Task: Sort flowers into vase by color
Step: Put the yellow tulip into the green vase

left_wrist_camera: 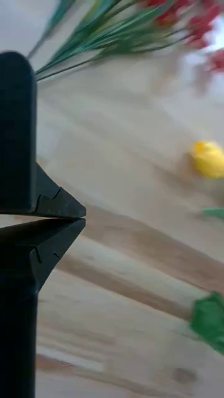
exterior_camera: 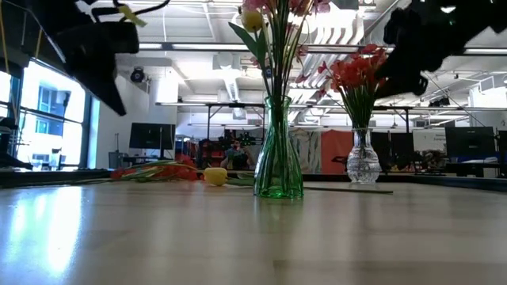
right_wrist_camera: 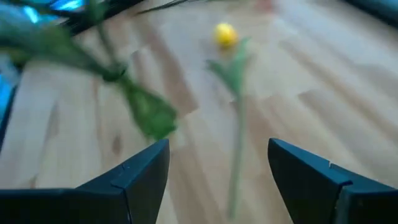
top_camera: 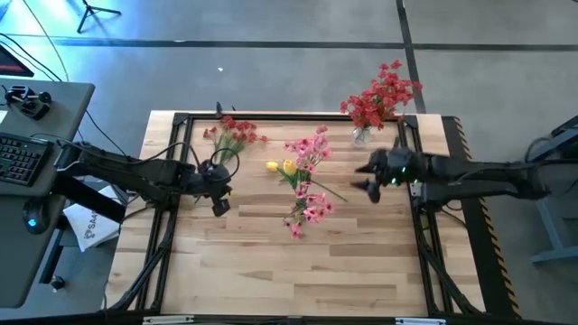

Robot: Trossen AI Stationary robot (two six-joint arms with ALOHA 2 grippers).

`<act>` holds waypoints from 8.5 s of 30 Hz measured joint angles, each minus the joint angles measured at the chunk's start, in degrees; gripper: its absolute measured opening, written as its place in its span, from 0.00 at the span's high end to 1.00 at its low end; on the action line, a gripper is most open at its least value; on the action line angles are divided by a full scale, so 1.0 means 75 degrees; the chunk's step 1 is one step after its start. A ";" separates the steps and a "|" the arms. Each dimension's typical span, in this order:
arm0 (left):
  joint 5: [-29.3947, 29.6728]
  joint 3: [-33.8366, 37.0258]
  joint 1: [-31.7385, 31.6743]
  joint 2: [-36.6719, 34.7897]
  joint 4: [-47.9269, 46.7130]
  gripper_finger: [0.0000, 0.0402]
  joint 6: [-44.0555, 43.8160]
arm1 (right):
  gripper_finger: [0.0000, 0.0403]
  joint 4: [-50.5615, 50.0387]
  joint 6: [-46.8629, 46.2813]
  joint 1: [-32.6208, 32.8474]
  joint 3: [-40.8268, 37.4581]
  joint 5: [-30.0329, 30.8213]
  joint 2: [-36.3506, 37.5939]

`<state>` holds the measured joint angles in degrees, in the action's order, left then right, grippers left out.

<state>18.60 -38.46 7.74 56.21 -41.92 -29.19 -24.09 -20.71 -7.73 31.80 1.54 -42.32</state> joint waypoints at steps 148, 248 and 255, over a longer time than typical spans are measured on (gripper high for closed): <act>0.3473 -0.4381 0.4286 0.3951 0.5663 0.98 0.7915 | 0.75 0.9120 0.5371 0.3735 0.2357 -0.0266 -0.6002; -0.0864 -0.4846 -0.0080 0.4092 0.3411 0.96 0.4174 | 0.56 0.4798 0.2247 0.5327 0.1022 0.2349 -0.4317; -0.1205 -0.4941 -0.0107 0.3844 0.2924 0.86 0.4125 | 0.56 0.4797 0.2254 0.5327 0.1022 0.2355 -0.4317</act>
<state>9.56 -75.52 6.93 85.04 -19.99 1.74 11.90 -3.81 32.23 39.46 19.20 -74.70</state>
